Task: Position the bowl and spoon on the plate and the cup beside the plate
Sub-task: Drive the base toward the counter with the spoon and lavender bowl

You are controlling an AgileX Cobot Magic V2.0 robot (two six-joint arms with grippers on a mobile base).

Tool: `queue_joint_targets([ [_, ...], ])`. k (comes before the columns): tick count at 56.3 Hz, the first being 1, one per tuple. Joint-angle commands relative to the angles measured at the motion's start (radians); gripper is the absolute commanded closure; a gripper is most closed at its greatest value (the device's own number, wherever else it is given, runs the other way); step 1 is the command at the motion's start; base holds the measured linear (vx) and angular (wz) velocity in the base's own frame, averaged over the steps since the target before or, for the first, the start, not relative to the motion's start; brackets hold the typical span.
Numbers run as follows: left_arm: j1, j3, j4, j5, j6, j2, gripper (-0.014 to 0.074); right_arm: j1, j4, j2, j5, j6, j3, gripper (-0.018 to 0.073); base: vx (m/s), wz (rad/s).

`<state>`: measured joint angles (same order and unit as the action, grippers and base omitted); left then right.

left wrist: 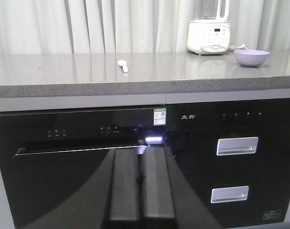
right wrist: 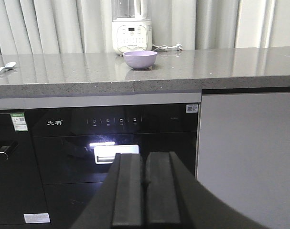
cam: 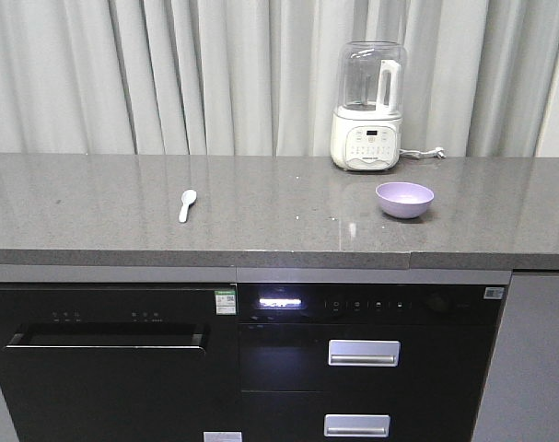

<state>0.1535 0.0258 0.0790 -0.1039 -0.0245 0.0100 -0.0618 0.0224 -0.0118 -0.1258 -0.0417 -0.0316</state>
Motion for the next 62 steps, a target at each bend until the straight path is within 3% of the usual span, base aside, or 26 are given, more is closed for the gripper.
queue_joint_targets([
  [1, 0.001, -0.024, 0.01, 0.082, 0.001, 0.016, 0.06, -0.004, 0.006, -0.004, 0.084, 0.006, -0.003, 0.0568, 0.02, 0.0],
  [62, 0.001, -0.024, 0.01, 0.082, 0.001, 0.016, 0.06, -0.004, 0.006, -0.004, 0.084, 0.006, -0.003, 0.0568, 0.19, 0.0],
])
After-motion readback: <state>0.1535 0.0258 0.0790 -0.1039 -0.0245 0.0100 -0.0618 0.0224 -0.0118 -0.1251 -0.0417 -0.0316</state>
